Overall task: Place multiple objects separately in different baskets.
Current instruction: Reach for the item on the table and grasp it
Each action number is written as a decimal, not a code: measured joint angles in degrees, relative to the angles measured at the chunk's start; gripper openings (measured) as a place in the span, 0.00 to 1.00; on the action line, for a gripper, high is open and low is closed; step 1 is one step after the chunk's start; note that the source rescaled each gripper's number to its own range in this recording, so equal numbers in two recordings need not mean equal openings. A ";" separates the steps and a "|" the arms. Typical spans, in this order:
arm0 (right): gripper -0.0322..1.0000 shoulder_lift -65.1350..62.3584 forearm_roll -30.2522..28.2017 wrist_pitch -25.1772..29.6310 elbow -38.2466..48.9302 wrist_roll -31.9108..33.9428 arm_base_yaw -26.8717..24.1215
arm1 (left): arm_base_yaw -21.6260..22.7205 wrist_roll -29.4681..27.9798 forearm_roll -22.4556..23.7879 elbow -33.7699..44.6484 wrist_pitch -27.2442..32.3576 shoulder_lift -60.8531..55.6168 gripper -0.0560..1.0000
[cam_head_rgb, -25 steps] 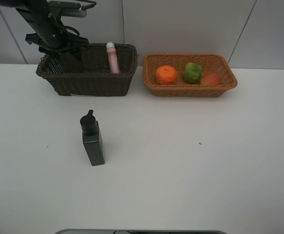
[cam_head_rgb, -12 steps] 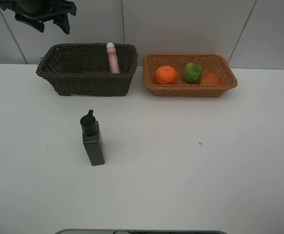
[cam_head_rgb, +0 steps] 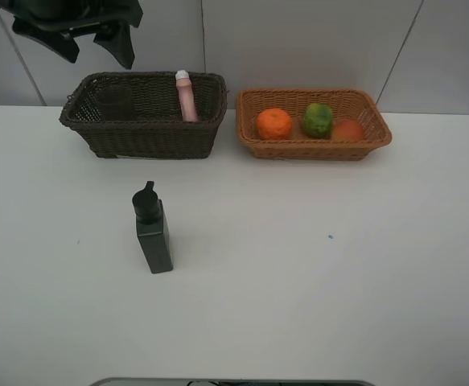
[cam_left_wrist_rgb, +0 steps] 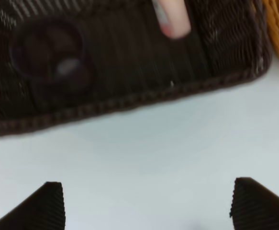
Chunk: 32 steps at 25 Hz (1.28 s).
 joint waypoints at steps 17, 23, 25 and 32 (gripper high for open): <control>0.95 0.00 0.00 0.00 0.00 0.00 0.00 | -14.35 -26.16 1.42 10.26 1.26 -3.90 0.91; 0.95 0.00 0.00 0.00 0.00 0.00 0.00 | -17.21 -33.67 1.78 10.31 1.26 -3.90 0.95; 0.95 0.00 0.00 0.00 0.00 0.00 0.00 | -17.83 -34.07 1.91 10.88 1.26 -3.90 0.99; 0.95 0.00 0.00 0.00 0.00 0.00 0.00 | -18.12 -35.40 -1.26 13.43 0.07 -1.87 1.00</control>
